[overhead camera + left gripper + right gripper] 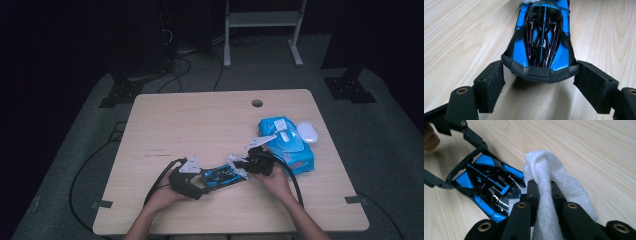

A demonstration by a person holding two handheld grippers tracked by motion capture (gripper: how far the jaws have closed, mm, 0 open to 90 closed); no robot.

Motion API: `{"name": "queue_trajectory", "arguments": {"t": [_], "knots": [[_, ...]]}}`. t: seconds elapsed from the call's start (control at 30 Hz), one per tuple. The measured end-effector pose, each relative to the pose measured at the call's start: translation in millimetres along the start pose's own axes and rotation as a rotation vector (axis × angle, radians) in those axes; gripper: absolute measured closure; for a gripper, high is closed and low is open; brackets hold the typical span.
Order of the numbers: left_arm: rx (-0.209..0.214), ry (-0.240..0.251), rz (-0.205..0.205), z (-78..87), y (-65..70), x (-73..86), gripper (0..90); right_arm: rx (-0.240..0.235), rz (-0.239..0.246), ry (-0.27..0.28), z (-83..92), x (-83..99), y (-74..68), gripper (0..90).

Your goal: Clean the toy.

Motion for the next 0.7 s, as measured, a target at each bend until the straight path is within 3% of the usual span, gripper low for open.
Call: {"name": "queue_trajectory", "arguments": {"t": [0.1, 0.27, 0.47, 0.7], "knots": [[0.001, 0.003, 0.002, -0.6, 0.2, -0.3, 24.0, -0.001, 0.01, -0.014, 4.6, 2.5, 1.6, 81.5], [-0.001, 0.002, 0.001, -0.4, 0.4, -0.1, 24.0, 0.011, -0.027, -0.013, 19.2, 12.5, 8.1, 81.6], [-0.007, -0.006, -0.006, 1.0, -0.1, 0.5, 23.9, -0.039, 0.017, -0.019, 19.6, 13.8, -13.6, 81.2], [-0.008, 0.002, -0.003, -0.7, 0.3, -0.3, 23.9, -0.013, -0.018, -0.033, 34.4, 25.8, 2.3, 81.3]]}}
Point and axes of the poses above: each handheld gripper's, and its own axes: z roughly backward along the jaws, x roughly out of its underside, y roughly to its right, the point moved 8 cm from there along -z, roughly forward along the jaws, and after that the axes turned 14 degrees about y, right-handed, at the moved point
